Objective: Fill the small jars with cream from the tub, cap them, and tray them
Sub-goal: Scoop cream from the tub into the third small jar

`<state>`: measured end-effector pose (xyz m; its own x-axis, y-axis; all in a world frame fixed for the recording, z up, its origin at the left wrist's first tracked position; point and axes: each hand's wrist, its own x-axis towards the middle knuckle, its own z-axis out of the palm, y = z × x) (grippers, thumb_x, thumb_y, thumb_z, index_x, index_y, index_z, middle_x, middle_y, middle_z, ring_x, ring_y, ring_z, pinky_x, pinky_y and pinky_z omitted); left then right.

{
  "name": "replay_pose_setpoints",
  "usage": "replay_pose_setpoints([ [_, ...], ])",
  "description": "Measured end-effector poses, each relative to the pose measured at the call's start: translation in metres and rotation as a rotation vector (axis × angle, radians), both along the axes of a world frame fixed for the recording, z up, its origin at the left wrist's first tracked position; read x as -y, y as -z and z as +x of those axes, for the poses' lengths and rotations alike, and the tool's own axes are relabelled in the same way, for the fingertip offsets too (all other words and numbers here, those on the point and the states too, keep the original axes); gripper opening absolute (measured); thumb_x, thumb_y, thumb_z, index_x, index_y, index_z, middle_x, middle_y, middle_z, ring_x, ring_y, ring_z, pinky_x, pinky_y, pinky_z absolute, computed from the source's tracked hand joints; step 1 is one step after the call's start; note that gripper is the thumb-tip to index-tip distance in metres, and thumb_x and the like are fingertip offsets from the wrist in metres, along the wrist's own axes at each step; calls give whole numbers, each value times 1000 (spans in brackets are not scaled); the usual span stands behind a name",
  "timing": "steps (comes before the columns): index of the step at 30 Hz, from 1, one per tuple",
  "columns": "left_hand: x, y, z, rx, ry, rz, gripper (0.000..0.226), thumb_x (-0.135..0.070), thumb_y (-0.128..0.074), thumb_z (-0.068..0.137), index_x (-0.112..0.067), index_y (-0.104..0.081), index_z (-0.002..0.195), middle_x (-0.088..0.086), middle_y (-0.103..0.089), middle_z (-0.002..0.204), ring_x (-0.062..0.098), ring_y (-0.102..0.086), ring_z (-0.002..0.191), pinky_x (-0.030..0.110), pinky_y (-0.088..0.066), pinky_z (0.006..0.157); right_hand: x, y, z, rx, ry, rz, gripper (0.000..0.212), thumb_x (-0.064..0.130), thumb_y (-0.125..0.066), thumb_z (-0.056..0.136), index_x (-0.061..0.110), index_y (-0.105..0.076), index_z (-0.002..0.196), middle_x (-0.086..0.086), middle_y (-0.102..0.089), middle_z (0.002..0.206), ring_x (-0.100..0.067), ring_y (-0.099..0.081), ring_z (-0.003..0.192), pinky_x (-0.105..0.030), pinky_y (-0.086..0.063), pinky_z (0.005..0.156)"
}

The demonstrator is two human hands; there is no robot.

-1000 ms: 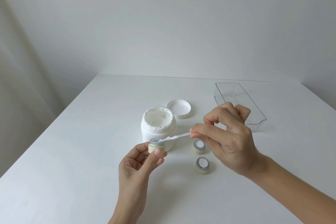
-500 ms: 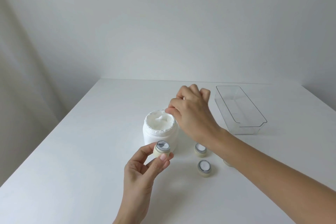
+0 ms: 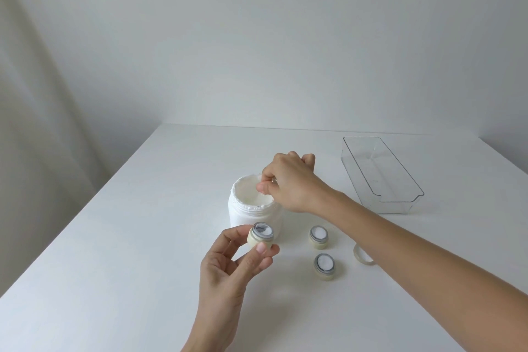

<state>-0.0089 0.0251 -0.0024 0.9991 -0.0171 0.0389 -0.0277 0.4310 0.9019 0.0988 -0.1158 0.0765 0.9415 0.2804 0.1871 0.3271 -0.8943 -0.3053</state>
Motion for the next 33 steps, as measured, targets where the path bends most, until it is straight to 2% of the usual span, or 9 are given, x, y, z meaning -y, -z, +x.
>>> replay_pose_setpoints([
  [6, -1, 0, 0, 6, -13, 2, 32, -29, -80, 64, -19, -74, 95, 6, -75, 98, 36, -76, 85, 24, -58, 68, 16, -12, -4, -124, 94, 180, 33, 32, -55, 92, 8, -71, 78, 2, -73, 80, -20, -61, 86, -39, -28, 85],
  [10, -1, 1, 0, 14, -23, -11, 29, -29, -80, 64, -21, -75, 92, 7, -75, 98, 36, -76, 85, 25, -58, 68, 27, -14, -5, -208, 239, 324, 31, 31, -57, 92, 11, -71, 73, 18, -48, 37, -8, -47, 60, -36, -27, 82],
  [12, -2, 2, 0, 15, -21, -11, 31, -28, -80, 63, -21, -75, 92, 6, -75, 99, 36, -76, 86, 25, -59, 69, 33, -15, -7, -256, 270, 400, 30, 31, -58, 92, 14, -69, 69, 16, -54, 50, -13, -52, 69, -36, -31, 86],
  [15, -2, 4, 2, 13, -8, 3, 41, -23, -85, 57, -17, -74, 96, 4, -76, 101, 35, -76, 86, 25, -59, 71, 41, -16, -7, -314, 288, 494, 29, 32, -59, 91, 13, -71, 73, -10, -69, 83, -25, -59, 94, -38, -36, 98],
  [17, -2, 5, 3, 8, -9, 17, 48, -21, -88, 52, -15, -73, 98, 4, -75, 102, 33, -76, 84, 25, -58, 73, 47, -17, -8, -357, 297, 560, 26, 33, -60, 90, 16, -71, 74, -8, -70, 102, -23, -56, 108, -42, -35, 103],
  [20, -3, 6, 4, 11, -20, 25, 49, -20, -89, 51, -16, -73, 97, 3, -76, 100, 30, -74, 77, 24, -57, 73, 52, -21, -13, -438, 282, 685, 22, 30, -62, 90, 18, -70, 73, 1, -67, 105, -15, -51, 110, -30, -32, 91],
  [25, -3, 7, 5, 19, -31, 10, 47, -19, -87, 53, -14, -72, 97, 5, -76, 98, 29, -76, 79, 24, -58, 73, 55, -19, -26, -497, 229, 751, 23, 31, -64, 88, 19, -72, 69, 0, -68, 109, -13, -51, 114, -26, -29, 90],
  [29, -3, 7, 5, 26, -34, 7, 48, -18, -87, 53, -13, -72, 98, 6, -76, 101, 30, -76, 81, 24, -58, 73, 49, -16, -44, -500, 214, 669, 26, 36, -62, 89, 22, -70, 68, 12, -63, 87, -6, -52, 98, -19, -36, 78],
  [33, -4, 7, 5, 22, -28, -12, 53, -16, -87, 53, -8, -67, 102, 6, -76, 102, 33, -76, 84, 25, -58, 73, 43, -12, -55, -424, 214, 557, 32, 39, -59, 90, 16, -71, 71, 6, -41, 59, -7, -45, 63, -35, -31, 88],
])
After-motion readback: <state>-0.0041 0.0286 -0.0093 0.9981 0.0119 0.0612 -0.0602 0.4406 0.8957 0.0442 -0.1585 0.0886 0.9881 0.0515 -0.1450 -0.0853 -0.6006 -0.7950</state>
